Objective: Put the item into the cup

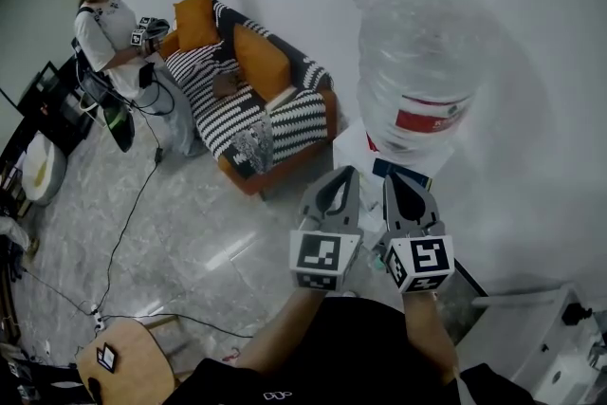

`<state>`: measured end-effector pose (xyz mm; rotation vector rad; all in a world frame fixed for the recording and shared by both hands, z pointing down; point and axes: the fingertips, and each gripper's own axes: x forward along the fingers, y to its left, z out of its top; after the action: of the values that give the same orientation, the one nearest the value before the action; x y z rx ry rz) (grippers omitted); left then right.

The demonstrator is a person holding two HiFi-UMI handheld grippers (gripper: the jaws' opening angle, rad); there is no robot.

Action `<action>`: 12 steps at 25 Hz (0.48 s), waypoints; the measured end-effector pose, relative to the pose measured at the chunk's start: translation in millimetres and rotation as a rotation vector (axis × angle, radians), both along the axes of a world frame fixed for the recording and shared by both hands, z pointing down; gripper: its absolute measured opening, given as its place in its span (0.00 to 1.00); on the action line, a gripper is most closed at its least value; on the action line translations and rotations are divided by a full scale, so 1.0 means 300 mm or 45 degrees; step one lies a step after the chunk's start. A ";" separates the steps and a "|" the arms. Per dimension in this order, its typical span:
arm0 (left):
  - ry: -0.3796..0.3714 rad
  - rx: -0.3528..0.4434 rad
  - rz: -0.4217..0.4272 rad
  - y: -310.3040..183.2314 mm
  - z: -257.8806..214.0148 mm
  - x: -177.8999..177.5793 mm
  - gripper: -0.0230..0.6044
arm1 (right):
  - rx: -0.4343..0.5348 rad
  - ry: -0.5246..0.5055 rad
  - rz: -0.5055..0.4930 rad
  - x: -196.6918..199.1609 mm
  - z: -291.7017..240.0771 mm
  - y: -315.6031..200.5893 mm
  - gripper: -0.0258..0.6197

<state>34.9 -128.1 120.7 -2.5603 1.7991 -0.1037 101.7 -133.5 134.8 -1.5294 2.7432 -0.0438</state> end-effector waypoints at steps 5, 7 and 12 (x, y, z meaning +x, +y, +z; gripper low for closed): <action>0.010 0.010 -0.004 -0.013 0.020 0.001 0.06 | 0.004 0.001 -0.004 -0.001 -0.005 -0.010 0.05; 0.008 0.011 -0.005 -0.015 0.021 0.001 0.06 | 0.004 0.006 -0.002 0.001 -0.003 -0.012 0.05; 0.008 0.007 0.002 -0.024 0.016 0.008 0.06 | 0.010 0.015 -0.003 0.001 -0.004 -0.020 0.05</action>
<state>37.3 -135.4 125.6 -2.5613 1.7964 -0.0911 102.1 -139.5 133.6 -1.5297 2.7508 -0.0242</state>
